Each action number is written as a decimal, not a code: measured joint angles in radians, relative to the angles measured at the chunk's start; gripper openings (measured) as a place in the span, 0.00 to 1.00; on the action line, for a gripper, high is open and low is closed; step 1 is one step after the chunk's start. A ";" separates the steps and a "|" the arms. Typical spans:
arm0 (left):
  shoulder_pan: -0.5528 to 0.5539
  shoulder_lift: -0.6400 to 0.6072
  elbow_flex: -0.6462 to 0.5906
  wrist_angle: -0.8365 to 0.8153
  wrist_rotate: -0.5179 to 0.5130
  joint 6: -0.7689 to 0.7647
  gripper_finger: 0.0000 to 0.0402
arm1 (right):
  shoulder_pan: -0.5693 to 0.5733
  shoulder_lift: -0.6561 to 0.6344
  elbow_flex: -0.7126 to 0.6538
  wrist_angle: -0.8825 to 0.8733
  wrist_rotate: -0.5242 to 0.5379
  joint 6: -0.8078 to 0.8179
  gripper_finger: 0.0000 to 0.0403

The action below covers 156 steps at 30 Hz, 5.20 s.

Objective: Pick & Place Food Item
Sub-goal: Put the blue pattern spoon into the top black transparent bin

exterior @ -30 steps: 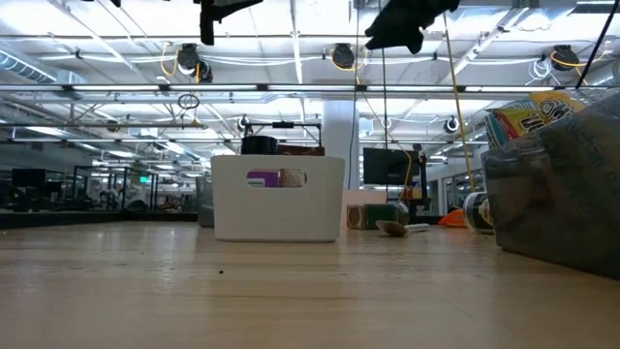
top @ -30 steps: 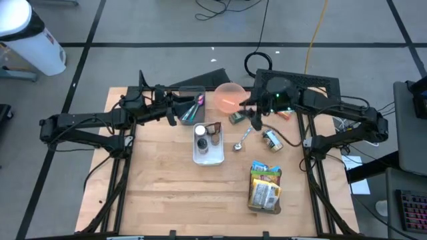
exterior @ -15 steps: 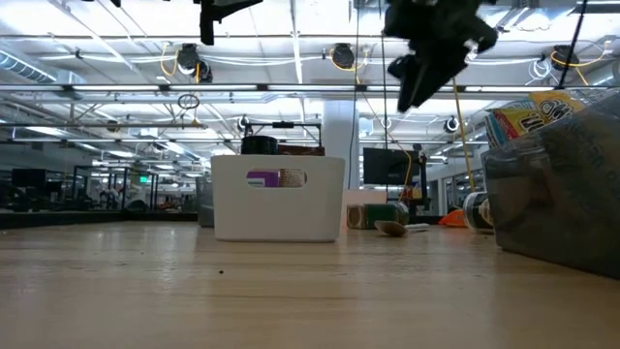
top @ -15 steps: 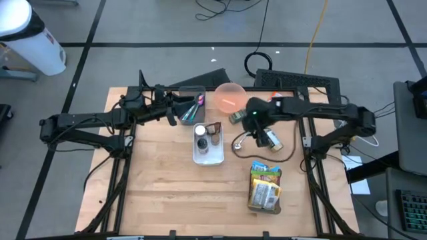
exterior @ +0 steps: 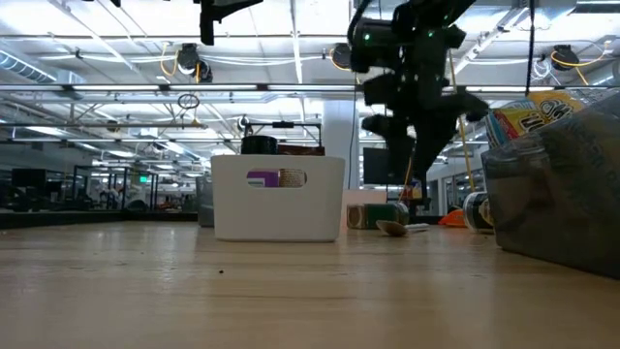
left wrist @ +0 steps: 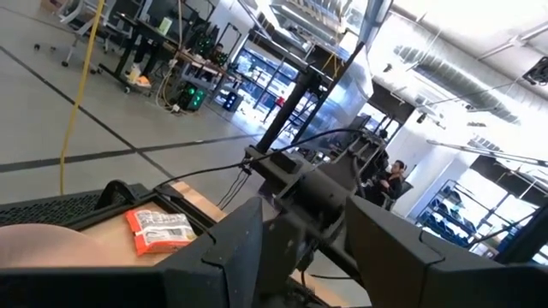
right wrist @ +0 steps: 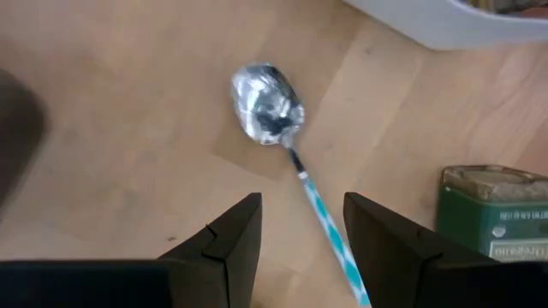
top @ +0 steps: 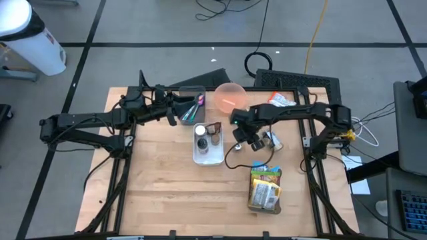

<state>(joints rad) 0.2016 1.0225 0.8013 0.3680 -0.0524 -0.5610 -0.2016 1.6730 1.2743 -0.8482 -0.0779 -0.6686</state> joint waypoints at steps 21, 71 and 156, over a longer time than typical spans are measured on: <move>0.000 0.000 0.000 -0.046 0.055 0.001 0.44 | 0.000 0.145 0.000 0.044 0.127 -0.136 0.38; -0.001 0.000 0.000 -0.050 0.051 -0.001 0.44 | 0.007 0.147 -0.107 0.282 0.231 -0.048 0.29; -0.048 0.253 0.010 0.056 0.113 0.059 0.44 | -0.090 -0.190 -0.106 1.316 -0.110 1.205 0.01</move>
<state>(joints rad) 0.1539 1.2751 0.8116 0.4241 0.0610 -0.5015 -0.2914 1.4829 1.1679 0.4674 -0.1883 0.5361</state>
